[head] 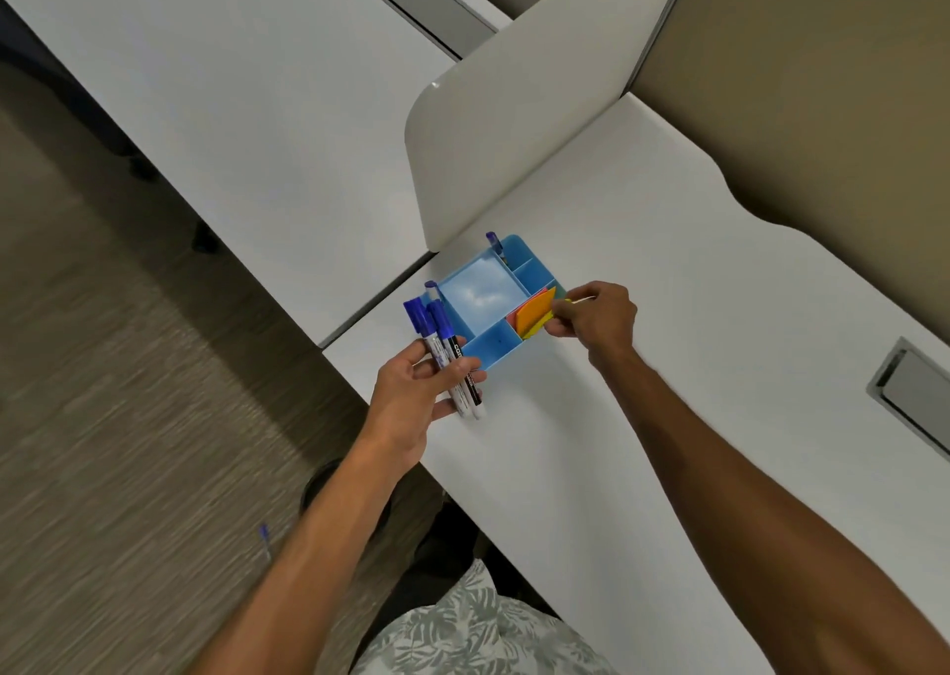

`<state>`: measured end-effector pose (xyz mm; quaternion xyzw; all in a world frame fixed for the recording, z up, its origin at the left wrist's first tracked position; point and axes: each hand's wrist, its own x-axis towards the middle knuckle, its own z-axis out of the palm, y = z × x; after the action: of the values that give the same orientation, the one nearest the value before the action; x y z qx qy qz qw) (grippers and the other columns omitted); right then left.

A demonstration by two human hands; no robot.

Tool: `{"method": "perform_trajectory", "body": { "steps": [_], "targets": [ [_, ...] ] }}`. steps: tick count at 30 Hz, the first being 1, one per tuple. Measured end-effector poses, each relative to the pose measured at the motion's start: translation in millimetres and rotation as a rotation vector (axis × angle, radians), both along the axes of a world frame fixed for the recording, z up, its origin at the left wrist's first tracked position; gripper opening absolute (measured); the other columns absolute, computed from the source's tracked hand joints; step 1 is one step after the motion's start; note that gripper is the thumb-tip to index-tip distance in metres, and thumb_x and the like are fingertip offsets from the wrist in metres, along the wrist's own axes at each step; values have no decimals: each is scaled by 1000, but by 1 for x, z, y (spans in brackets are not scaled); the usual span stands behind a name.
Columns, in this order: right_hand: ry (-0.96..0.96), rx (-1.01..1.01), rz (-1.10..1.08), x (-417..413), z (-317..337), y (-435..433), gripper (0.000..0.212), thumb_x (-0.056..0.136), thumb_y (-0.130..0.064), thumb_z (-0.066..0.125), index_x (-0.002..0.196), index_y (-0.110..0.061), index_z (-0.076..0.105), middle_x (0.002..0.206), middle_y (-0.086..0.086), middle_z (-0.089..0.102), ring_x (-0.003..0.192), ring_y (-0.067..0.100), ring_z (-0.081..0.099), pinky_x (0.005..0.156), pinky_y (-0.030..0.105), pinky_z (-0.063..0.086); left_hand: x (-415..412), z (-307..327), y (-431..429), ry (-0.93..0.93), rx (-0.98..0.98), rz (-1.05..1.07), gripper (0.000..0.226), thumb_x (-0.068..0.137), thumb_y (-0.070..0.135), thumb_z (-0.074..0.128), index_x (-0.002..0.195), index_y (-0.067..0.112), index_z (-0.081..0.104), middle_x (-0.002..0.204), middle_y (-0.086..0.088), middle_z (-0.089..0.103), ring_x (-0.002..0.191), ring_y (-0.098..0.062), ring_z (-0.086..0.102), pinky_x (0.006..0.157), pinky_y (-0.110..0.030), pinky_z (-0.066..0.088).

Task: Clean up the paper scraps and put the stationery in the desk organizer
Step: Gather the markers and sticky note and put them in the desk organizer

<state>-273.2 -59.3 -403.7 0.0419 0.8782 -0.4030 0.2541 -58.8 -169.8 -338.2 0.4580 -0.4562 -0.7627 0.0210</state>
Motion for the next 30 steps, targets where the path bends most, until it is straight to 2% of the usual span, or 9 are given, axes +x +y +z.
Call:
{"method": "perform_trajectory", "body": {
  "steps": [8, 10, 14, 16, 21, 23, 25, 27, 30],
  "targets": [
    [27, 107, 67, -5, -18, -16, 46, 80, -22, 82, 118, -6, 64, 114, 16, 71, 89, 27, 74, 83, 38, 62, -9, -6, -10, -20, 17, -28, 39, 88, 11, 72, 126, 13, 61, 111, -12, 75, 100, -26, 75, 96, -54, 54],
    [23, 103, 68, -7, -18, -15, 45, 81, -21, 81, 119, -5, 64, 114, 16, 71, 87, 26, 75, 81, 35, 62, -11, -7, -13, -24, 17, -35, 37, 88, 11, 72, 123, 12, 62, 111, -12, 75, 100, -26, 74, 96, -54, 54],
    [105, 96, 62, -4, -9, -12, 40, 88, -21, 74, 124, -9, 61, 110, 13, 71, 74, 15, 70, 58, 15, 54, -13, -9, -20, -27, 20, -59, 33, 90, 10, 69, 122, 11, 63, 110, -13, 75, 99, -27, 75, 96, -55, 54],
    [182, 71, 118, 3, 3, -14, 34, 91, -23, 71, 121, -10, 63, 106, 10, 71, 81, 17, 71, 66, 20, 58, -13, -9, -24, -22, 19, -90, 32, 92, 10, 67, 123, 9, 62, 110, -14, 75, 98, -27, 75, 96, -55, 54],
    [-186, -414, 554, 28, 51, -27, 32, 87, -22, 75, 115, -8, 67, 95, 12, 73, 78, 24, 72, 69, 28, 60, -10, -7, -29, -33, -53, -240, 28, 93, 9, 66, 121, 10, 66, 105, -11, 77, 97, -25, 75, 97, -53, 54],
    [-232, -393, 764, 36, 58, -36, 39, 85, -24, 77, 121, -13, 65, 98, 6, 73, 79, 20, 73, 70, 27, 60, -9, -5, -31, -48, -88, -335, 27, 93, 8, 66, 120, 12, 67, 102, -8, 78, 94, -24, 76, 97, -53, 54],
    [-139, -290, 904, 40, 60, -46, 43, 83, -31, 78, 123, -20, 65, 102, -2, 71, 81, 14, 71, 72, 27, 62, -7, -3, -33, -65, -119, -420, 28, 92, 8, 66, 120, 12, 68, 103, -7, 78, 93, -23, 76, 98, -50, 54],
    [-28, -214, 1030, 39, 62, -54, 41, 82, -38, 77, 119, -26, 66, 101, -6, 70, 83, 12, 70, 73, 28, 63, -6, -2, -36, -82, -149, -467, 27, 91, 10, 68, 118, 12, 69, 102, -6, 79, 92, -21, 76, 99, -48, 53],
    [-39, -194, 1112, 35, 69, -61, 29, 85, -32, 76, 111, -21, 67, 94, -2, 71, 75, 14, 72, 67, 28, 63, -5, -2, -40, -90, -173, -504, 26, 88, 13, 72, 114, 12, 69, 99, -4, 79, 92, -18, 76, 101, -48, 52]
  ]
}}
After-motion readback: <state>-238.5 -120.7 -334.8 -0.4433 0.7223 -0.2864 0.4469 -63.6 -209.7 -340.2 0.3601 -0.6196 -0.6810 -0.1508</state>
